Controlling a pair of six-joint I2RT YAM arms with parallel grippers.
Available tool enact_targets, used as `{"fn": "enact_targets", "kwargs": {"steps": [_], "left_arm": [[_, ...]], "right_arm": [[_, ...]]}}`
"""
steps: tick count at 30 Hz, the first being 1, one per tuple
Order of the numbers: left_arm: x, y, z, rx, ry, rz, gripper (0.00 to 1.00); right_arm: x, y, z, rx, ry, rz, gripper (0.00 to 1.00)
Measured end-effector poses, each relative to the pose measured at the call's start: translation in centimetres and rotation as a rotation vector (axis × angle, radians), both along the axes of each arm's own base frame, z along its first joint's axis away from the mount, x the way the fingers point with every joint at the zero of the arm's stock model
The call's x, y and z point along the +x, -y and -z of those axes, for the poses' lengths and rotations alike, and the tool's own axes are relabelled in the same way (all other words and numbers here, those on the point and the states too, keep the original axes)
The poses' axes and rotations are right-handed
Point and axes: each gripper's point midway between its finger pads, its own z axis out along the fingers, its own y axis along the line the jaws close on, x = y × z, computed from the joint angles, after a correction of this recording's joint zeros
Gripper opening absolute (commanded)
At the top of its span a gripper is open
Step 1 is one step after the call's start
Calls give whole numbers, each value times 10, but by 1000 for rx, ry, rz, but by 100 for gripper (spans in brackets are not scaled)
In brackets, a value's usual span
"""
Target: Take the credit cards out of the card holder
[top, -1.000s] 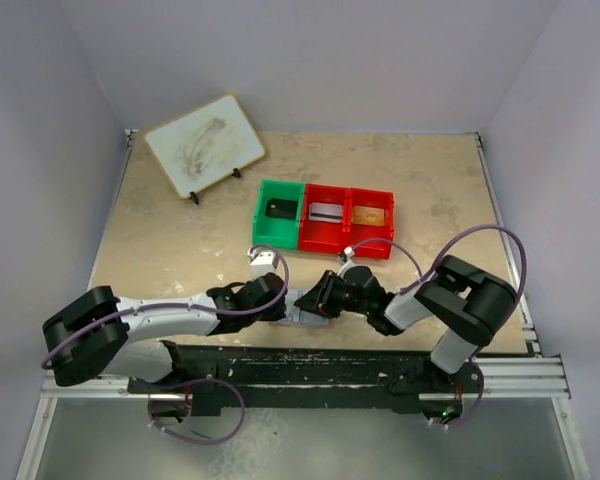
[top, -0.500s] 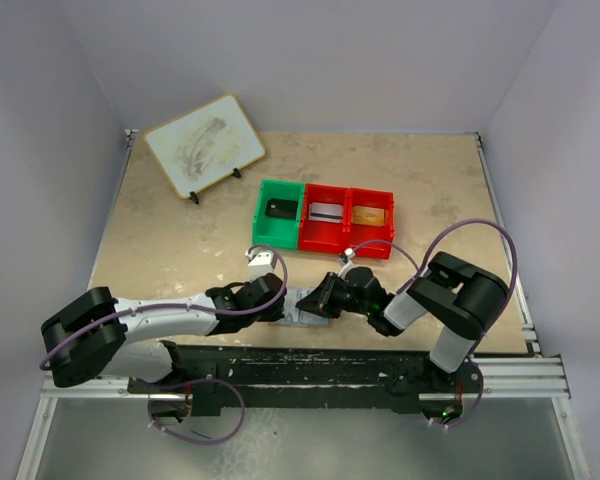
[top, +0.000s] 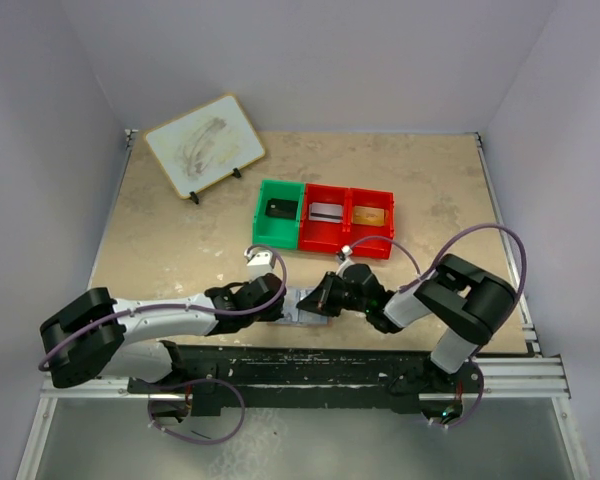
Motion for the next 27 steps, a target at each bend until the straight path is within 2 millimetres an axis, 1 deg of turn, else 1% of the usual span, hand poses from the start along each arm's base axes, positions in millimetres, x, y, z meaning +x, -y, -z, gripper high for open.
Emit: {"fn": "enact_targets", "kwargs": {"steps": [5,12,18,21,27], "left_arm": [[0,-2,0,6,0,-5,8],[0,-2,1,8,-2,-4,8],[-1,-3,2,16,-4,-2,8],[-1,-3,6,32,-9,3,6],[3,0,6,90,15,4,3]], "right_arm": [[0,3,-7,-8,14,3,0],[-2,8,-1,-41,-8,11,0],[-1,11,-4,-49,-2,26,0],[-2,12,-3,-52,-6,27,0],[-4,17,-1,-52,-11,35,0]]}}
